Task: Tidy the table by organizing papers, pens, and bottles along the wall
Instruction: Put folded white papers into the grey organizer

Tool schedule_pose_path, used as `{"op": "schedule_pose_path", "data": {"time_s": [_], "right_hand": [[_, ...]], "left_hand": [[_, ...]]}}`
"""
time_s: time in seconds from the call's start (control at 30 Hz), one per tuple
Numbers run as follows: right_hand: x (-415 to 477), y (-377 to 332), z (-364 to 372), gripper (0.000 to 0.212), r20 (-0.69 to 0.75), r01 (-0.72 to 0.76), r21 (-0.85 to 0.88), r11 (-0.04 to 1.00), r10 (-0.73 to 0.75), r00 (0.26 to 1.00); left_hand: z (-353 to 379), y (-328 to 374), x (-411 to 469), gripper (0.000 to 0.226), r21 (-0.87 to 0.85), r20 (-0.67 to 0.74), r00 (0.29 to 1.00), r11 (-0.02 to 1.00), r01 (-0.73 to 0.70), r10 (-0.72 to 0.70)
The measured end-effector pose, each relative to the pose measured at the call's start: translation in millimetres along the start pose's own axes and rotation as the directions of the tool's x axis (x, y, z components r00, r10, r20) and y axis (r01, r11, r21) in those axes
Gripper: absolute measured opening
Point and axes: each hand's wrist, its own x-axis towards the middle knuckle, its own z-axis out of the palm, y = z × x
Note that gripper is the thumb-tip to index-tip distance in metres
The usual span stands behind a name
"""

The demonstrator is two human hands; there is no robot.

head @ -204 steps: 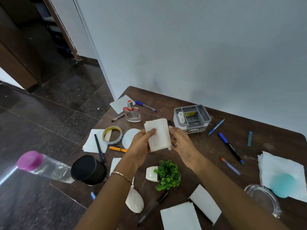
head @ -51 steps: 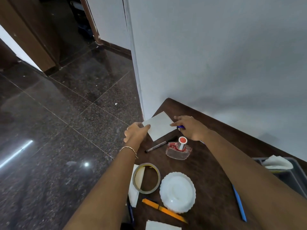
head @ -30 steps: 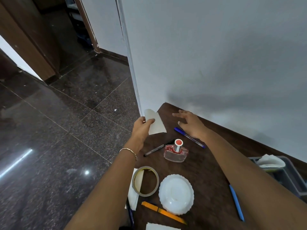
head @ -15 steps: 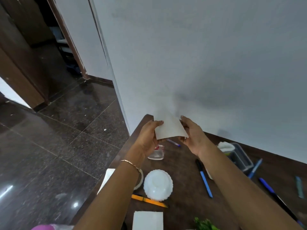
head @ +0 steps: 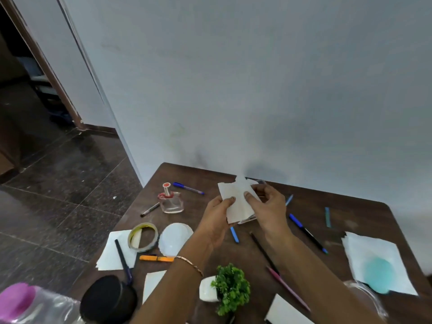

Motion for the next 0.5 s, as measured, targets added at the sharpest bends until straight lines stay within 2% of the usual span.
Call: {"op": "schedule_pose_path", "data": {"time_s": [0.23,0.4,0.5], "right_hand": [[-41,11,-34,0.020,0.146,0.211,-0.225,0.951,-0.181,0.973],[-61,19,-53,0.031,0.256,0.380,-0.418,0.825,-0.294,0.921],[-66,22,-59,0.030,0.343,0.489,-0.432,0.758,-0.363,0.866]], "left_hand": [[40,-34,-41,0.046,-0.227,0.068,0.996,0.971,0.078,-0.064],[45,-43,-52,0.053,-0.312,0.033,0.992,0.941,0.129,-0.125],[40,-50,-48,0.050,-0.303,0.024,0.987,0.940,0.159,-0.159]]}}
